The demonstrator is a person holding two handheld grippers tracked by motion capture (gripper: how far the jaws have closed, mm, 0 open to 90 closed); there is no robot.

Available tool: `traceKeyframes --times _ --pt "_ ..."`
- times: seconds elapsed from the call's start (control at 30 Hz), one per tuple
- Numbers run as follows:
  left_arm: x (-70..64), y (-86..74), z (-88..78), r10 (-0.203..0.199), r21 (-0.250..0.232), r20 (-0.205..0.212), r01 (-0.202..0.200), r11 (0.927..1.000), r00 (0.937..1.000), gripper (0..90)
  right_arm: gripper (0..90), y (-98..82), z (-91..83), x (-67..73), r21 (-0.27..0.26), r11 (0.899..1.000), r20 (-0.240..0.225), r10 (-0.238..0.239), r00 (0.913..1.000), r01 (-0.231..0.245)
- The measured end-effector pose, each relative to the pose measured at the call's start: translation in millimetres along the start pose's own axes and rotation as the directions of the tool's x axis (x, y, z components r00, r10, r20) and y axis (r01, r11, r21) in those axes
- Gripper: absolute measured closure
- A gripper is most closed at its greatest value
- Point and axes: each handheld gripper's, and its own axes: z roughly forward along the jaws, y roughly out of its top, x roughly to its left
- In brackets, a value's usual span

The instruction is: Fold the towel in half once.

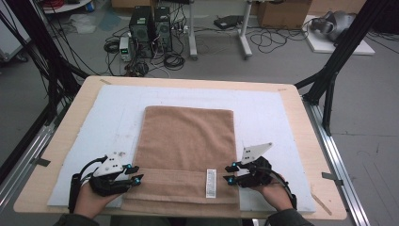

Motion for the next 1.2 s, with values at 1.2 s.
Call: traceKeyframes --times 1.2 --pt "-28.9 -5.1 -46.2 -0.023 -0.089 0.037 0.026 0.9957 0.9990 85.8 85.7 10.7 -27.2 51.1 -0.104 0.991 0.009 -0.078 0.9969 0.078"
